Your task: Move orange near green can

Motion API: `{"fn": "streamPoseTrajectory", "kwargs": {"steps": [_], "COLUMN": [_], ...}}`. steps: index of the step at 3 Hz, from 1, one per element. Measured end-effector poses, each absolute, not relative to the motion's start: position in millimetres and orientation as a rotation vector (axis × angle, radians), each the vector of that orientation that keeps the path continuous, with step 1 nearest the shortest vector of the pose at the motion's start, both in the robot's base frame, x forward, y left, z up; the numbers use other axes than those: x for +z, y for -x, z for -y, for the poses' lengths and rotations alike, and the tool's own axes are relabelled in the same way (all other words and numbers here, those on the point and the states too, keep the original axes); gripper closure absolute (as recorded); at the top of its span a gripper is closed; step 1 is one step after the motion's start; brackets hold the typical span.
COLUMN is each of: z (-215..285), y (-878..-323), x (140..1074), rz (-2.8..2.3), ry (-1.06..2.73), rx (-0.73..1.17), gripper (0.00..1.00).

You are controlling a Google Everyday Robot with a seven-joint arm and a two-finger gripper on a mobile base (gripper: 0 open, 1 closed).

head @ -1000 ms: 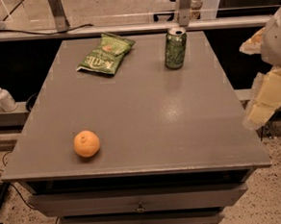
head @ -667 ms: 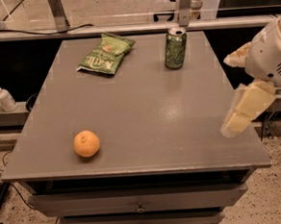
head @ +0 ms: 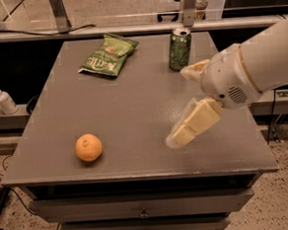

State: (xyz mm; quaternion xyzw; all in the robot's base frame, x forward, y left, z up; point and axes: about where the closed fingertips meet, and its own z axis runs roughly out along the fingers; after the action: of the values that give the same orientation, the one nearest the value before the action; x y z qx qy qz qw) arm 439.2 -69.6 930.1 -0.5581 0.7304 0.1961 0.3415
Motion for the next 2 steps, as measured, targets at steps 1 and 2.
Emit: {"fn": "streamPoseTrajectory", "kwargs": {"steps": [1, 2], "z": [49.5, 49.9], "y": [-438.5, -438.0], "x": [940.5, 940.5], "rz": [-1.854, -1.855], "ry": [1.419, 1.420], "rx": [0.561, 0.560], "gripper": [0.00, 0.00]}}
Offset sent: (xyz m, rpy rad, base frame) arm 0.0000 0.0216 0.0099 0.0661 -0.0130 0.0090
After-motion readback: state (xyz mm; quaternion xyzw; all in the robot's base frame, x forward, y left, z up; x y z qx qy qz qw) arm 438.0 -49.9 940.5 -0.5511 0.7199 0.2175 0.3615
